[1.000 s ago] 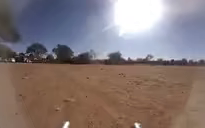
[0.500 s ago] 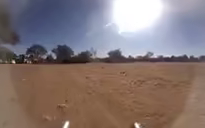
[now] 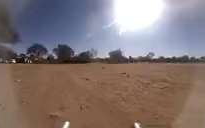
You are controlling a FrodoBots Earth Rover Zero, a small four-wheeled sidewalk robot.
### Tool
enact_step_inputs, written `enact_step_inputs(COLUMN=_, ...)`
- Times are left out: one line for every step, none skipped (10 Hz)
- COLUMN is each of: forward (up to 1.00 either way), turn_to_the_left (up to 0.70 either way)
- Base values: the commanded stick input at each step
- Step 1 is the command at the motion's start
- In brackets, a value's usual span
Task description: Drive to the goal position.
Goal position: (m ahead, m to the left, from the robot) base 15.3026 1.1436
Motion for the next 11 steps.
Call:
enact_step_inputs(forward=0.5, turn_to_the_left=0.0)
enact_step_inputs(forward=0.5, turn_to_the_left=0.0)
enact_step_inputs(forward=0.5, turn_to_the_left=0.0)
enact_step_inputs(forward=0.5, turn_to_the_left=0.0)
enact_step_inputs(forward=0.5, turn_to_the_left=0.0)
enact_step_inputs(forward=0.5, turn_to_the_left=0.0)
enact_step_inputs(forward=0.5, turn_to_the_left=0.0)
enact_step_inputs(forward=0.5, turn_to_the_left=0.0)
enact_step_inputs(forward=0.5, turn_to_the_left=0.0)
enact_step_inputs(forward=0.5, turn_to_the_left=0.0)
enact_step_inputs(forward=0.5, turn_to_the_left=0.0)
